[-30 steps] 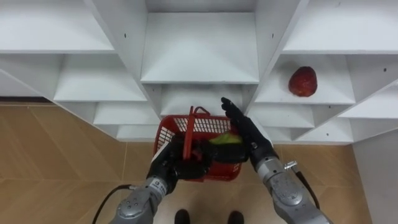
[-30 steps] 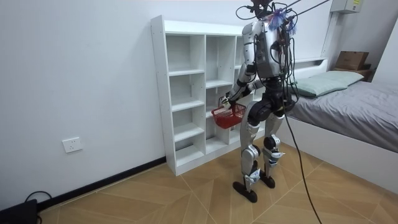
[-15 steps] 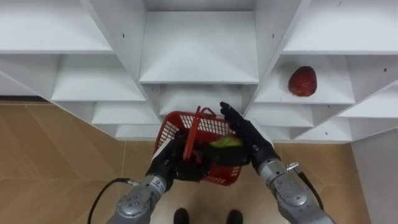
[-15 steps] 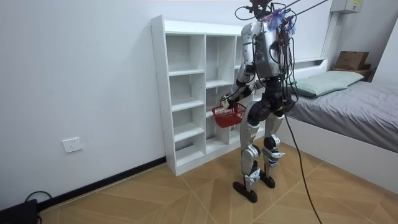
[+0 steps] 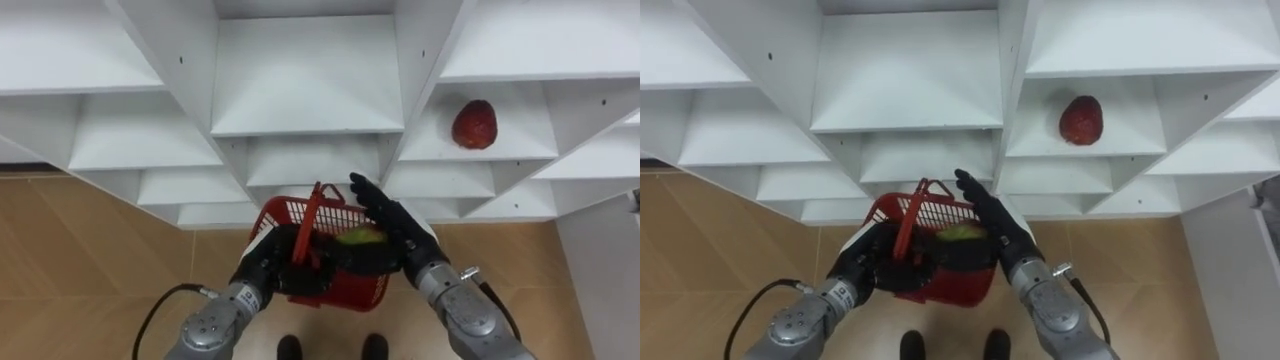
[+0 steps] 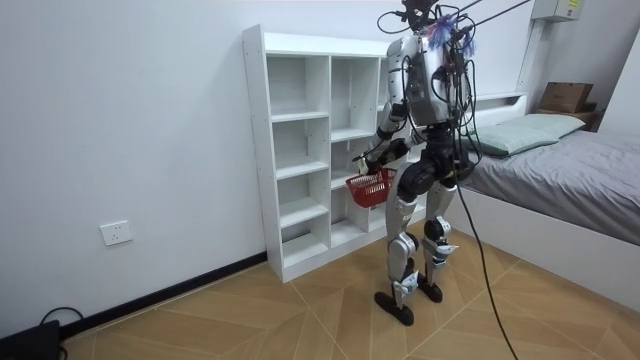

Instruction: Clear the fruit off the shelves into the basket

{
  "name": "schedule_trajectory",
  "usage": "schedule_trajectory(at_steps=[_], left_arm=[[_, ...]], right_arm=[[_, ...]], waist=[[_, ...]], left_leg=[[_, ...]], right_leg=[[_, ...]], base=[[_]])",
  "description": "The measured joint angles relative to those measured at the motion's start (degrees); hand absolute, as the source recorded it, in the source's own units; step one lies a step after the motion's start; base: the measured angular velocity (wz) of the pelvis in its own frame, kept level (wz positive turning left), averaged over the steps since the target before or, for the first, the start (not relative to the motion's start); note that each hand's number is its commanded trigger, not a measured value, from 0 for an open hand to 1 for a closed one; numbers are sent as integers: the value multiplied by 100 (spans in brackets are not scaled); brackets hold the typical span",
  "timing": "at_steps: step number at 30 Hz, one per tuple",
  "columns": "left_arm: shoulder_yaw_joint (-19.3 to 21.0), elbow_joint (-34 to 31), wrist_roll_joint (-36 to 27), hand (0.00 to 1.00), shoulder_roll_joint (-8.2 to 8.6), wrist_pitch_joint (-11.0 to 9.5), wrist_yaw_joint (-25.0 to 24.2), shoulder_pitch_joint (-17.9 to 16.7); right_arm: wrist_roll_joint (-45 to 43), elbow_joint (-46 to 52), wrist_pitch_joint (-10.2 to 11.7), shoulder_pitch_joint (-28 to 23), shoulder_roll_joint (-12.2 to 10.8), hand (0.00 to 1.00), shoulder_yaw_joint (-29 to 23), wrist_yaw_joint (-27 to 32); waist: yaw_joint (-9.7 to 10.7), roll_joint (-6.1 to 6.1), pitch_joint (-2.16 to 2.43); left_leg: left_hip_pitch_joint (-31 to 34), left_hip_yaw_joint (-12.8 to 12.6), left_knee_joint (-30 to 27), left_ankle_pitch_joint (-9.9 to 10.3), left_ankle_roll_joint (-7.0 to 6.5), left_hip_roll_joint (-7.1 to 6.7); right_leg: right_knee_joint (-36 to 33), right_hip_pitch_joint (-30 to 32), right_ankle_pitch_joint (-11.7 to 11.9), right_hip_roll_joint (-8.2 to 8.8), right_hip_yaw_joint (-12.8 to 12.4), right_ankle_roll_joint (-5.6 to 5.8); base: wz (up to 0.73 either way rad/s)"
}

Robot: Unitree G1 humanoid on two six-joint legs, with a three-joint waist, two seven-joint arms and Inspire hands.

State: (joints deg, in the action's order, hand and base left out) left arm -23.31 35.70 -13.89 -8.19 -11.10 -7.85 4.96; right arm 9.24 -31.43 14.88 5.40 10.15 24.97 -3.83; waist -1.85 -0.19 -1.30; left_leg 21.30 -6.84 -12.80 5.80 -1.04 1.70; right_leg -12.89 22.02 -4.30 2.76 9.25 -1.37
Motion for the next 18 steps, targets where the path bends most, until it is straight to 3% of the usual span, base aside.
schedule_trajectory(at_steps=[14, 18], left_arm=[[76, -165, -2, 100, -11, 0, 48, -27], [92, -294, -42, 100, -46, 0, 63, -37]], right_arm=[[1015, 11, -26, -103, 102, 0, 2, -556], [1763, 0, -236, -143, 131, 0, 62, -953]], waist=[[-3, 19, 12], [-22, 19, 12]], left_leg=[[-38, -98, -6, 5, 29, 58], [-40, -107, -9, 4, 33, 59]], right_leg=[[11, -1, 46, -58, -51, -53], [9, 5, 54, -68, -85, -58]], base=[[-3], [0]])
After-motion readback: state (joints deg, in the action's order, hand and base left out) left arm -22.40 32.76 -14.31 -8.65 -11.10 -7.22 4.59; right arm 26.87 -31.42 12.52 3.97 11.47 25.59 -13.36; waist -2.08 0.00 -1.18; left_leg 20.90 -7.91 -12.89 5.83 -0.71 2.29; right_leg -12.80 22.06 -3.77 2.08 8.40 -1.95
